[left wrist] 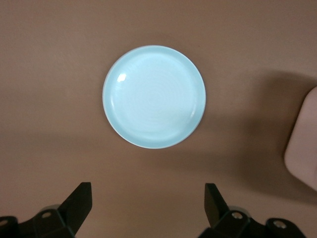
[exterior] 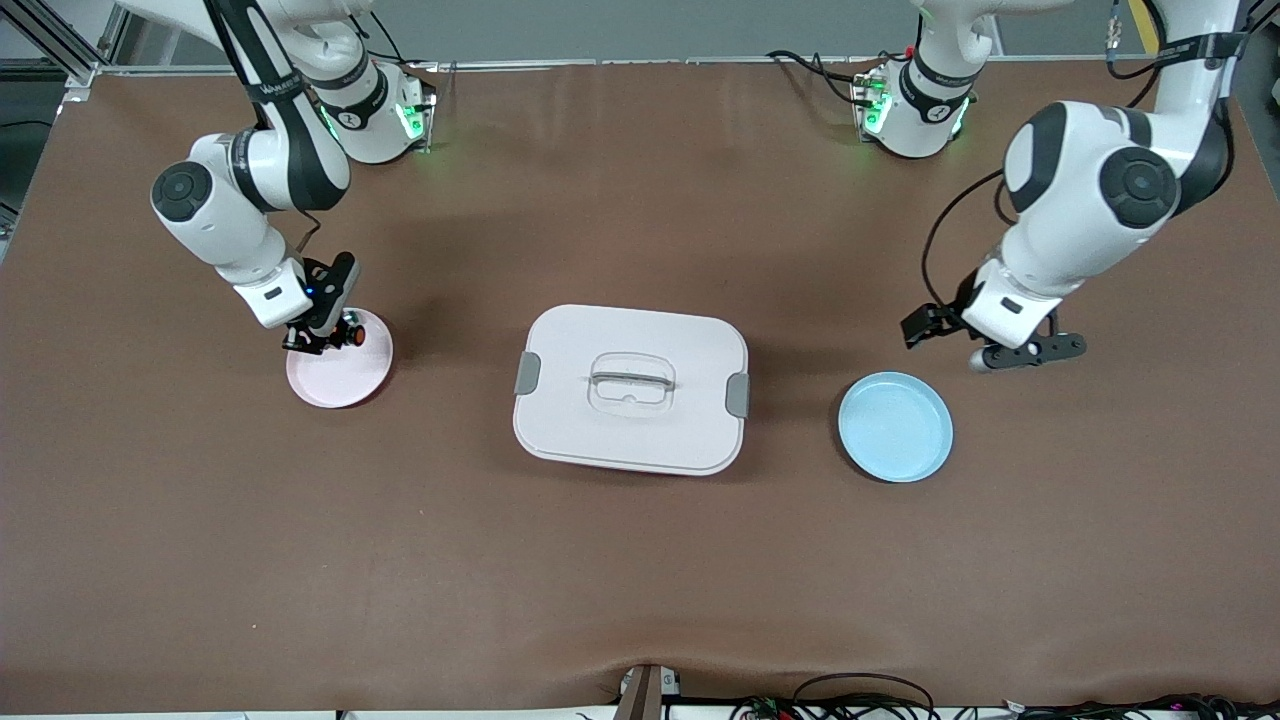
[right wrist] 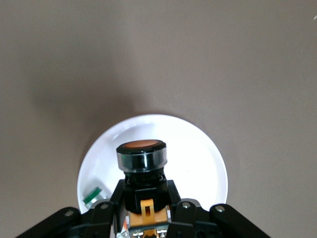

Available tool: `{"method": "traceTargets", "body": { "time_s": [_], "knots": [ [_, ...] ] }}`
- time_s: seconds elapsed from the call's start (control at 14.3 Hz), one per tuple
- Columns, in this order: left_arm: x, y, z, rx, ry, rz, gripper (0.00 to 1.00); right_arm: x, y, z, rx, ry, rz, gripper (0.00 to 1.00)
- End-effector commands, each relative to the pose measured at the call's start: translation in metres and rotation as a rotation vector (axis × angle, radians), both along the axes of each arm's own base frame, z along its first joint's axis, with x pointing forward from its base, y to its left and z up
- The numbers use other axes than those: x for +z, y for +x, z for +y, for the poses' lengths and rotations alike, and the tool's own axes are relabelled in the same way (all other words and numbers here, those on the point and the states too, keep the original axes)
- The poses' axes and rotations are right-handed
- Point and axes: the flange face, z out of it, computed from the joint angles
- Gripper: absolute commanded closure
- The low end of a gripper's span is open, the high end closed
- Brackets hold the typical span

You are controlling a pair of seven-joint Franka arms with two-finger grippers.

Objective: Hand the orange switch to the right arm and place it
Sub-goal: 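Lower the switch onto the white plate with the right gripper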

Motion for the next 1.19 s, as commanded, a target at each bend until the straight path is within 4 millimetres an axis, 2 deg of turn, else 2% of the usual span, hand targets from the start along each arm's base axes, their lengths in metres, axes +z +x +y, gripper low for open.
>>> {"method": "traceTargets", "body": {
  "time_s": [0.0,0.14,0.35,0.56,0.84,1.12],
  "knots": [
    [0.017,0.003,0.021,-0.116,0.023,-0.034,0.00,-0.027,-0.004,-0.020,0.034,-0.019,-0.025,1.00],
    [0.027,0.009,0.031,-0.124,0.023,-0.057,0.00,-0.043,-0.004,-0.030,0.037,-0.024,-0.030,1.00],
    [0.051,0.025,0.039,-0.093,0.017,-0.105,0.00,-0.056,-0.003,-0.029,0.037,-0.026,-0.038,1.00],
    [0.073,0.030,0.051,-0.079,0.019,-0.110,0.00,-0.072,0.000,-0.030,0.040,-0.028,-0.028,1.00],
    [0.110,0.033,0.056,-0.104,0.067,-0.088,0.00,-0.080,0.008,-0.035,0.031,-0.028,-0.022,1.00],
    [0.136,0.033,0.062,-0.098,0.069,-0.066,0.00,-0.085,0.016,-0.036,0.029,-0.028,-0.022,1.00]
  ]
}}
